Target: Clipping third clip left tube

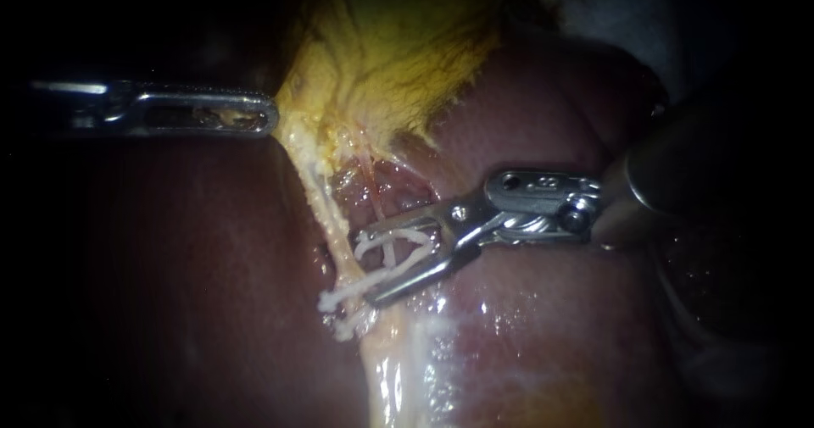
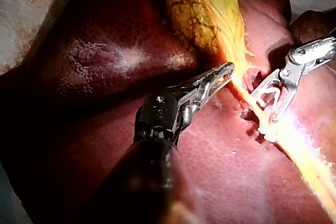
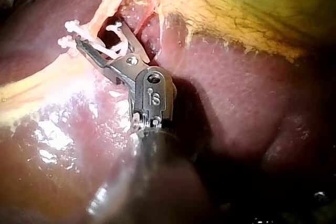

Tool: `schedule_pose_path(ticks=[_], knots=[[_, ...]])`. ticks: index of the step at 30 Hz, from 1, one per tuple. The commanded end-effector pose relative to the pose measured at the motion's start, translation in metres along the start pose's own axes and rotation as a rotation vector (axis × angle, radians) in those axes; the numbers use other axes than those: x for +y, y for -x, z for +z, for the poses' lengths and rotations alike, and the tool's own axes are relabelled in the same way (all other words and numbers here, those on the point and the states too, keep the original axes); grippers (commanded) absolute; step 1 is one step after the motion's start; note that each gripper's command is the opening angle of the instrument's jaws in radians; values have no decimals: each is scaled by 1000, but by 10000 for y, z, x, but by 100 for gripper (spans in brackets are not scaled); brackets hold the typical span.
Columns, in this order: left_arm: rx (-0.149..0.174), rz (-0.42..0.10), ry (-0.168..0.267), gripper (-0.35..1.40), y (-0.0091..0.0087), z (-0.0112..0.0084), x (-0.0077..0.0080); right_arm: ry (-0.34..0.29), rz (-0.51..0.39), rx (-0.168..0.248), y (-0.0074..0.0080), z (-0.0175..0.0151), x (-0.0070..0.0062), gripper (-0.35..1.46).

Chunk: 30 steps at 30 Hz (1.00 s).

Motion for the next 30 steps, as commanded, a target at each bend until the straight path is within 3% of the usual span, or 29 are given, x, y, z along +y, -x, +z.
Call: schedule_pose_path(ticks=[1, 16, 24, 30], knots=[[0, 0, 0, -35, -1, 0, 0, -6, 9, 20, -1, 5, 1, 53], [0, 0, 1, -35, -1, 2, 0, -169, 113, 154, -12, 33, -2, 53], [-1, 0, 2, -35, -1, 2, 0, -201, 147, 231, -24, 37, -5, 53], [-1, 0, 2, -35, -1, 3, -1, -203, 180, 258, -37, 34, -5, 48]])
